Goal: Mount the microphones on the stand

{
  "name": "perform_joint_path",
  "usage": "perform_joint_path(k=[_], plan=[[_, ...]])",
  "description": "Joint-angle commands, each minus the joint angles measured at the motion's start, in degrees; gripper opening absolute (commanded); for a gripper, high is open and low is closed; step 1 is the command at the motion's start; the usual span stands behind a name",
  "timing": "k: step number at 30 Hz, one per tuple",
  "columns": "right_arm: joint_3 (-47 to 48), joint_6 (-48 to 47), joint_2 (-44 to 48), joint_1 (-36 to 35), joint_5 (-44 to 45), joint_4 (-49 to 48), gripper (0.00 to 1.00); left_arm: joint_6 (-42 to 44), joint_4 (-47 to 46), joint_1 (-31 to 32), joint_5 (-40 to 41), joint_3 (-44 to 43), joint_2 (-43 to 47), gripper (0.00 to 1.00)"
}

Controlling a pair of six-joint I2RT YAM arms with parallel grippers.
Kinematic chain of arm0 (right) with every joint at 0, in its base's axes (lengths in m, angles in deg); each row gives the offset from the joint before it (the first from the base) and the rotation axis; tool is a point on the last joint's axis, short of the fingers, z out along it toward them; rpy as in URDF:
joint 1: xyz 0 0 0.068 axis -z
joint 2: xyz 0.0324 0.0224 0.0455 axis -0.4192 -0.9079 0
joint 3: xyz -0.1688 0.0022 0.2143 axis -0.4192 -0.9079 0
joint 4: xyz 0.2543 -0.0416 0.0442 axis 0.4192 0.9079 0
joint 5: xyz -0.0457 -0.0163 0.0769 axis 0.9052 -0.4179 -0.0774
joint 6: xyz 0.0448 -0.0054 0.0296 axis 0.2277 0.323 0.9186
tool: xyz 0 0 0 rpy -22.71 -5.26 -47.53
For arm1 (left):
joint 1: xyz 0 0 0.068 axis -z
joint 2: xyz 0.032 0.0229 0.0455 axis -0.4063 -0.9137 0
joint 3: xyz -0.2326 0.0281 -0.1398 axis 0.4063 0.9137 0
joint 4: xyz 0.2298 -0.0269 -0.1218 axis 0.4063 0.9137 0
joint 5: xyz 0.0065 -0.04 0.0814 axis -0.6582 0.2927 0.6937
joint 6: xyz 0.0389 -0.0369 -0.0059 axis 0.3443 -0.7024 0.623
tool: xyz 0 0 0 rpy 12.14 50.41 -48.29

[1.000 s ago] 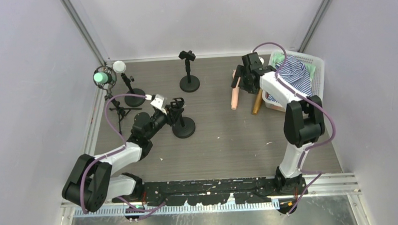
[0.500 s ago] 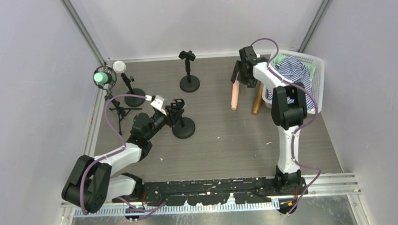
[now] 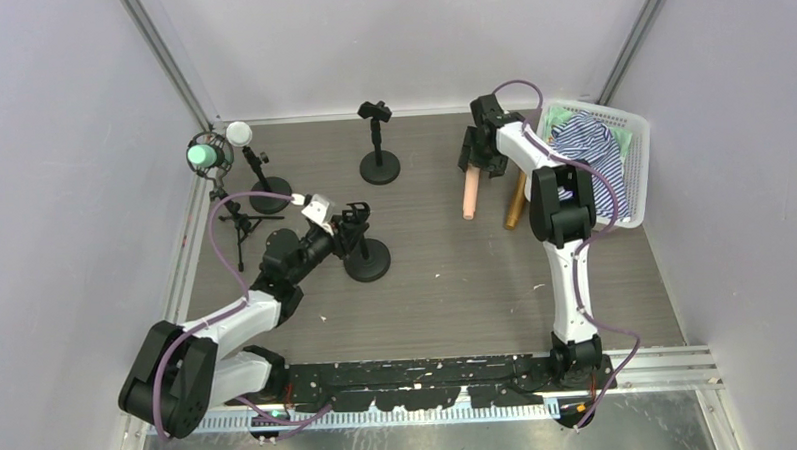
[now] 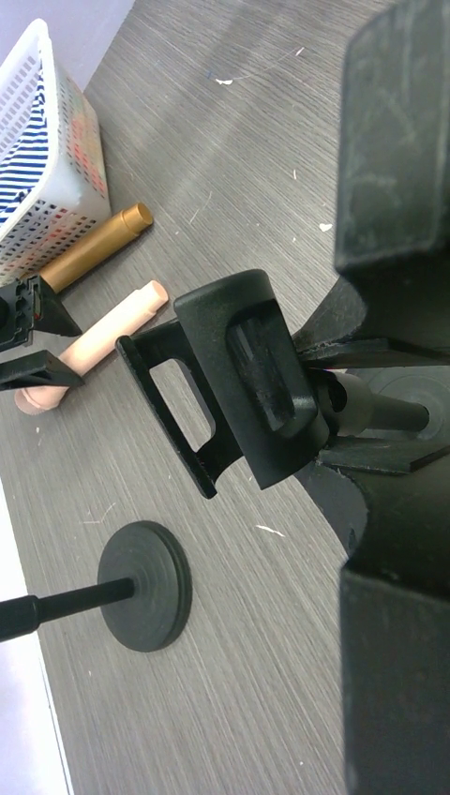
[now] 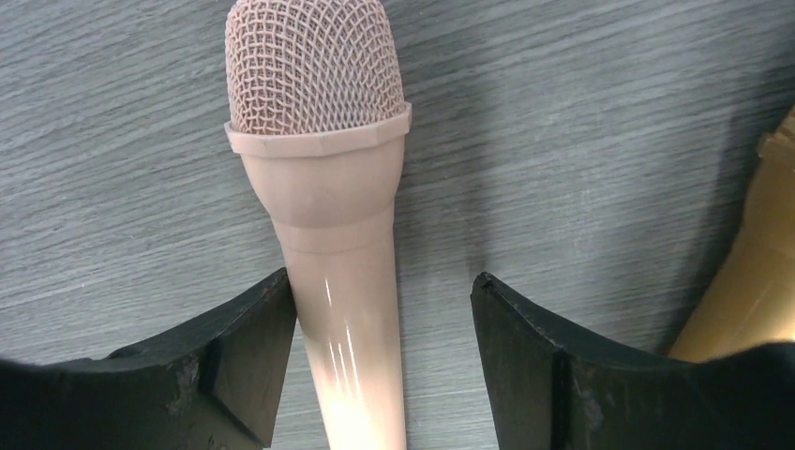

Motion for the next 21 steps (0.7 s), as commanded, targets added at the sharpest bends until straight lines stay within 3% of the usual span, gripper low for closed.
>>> perform_joint_path(k=[1, 14, 21], plan=[[3.6, -1.8, -1.4, 0.0, -0.1, 2.1, 0.71, -1.0, 7.2, 1.3, -1.5, 1.6, 0.5, 0.0], [12.9, -6.4, -8.2, -0.2, 1.4, 8.7, 0.67, -0.4, 7.8, 4.8, -1.4, 1.2, 0.5, 0.0], [7.2, -6.0, -5.2, -0.1, -0.8, 3.8, 0.33, -0.2, 10.2, 4.9, 0.3, 0.8, 1.4, 0.0]])
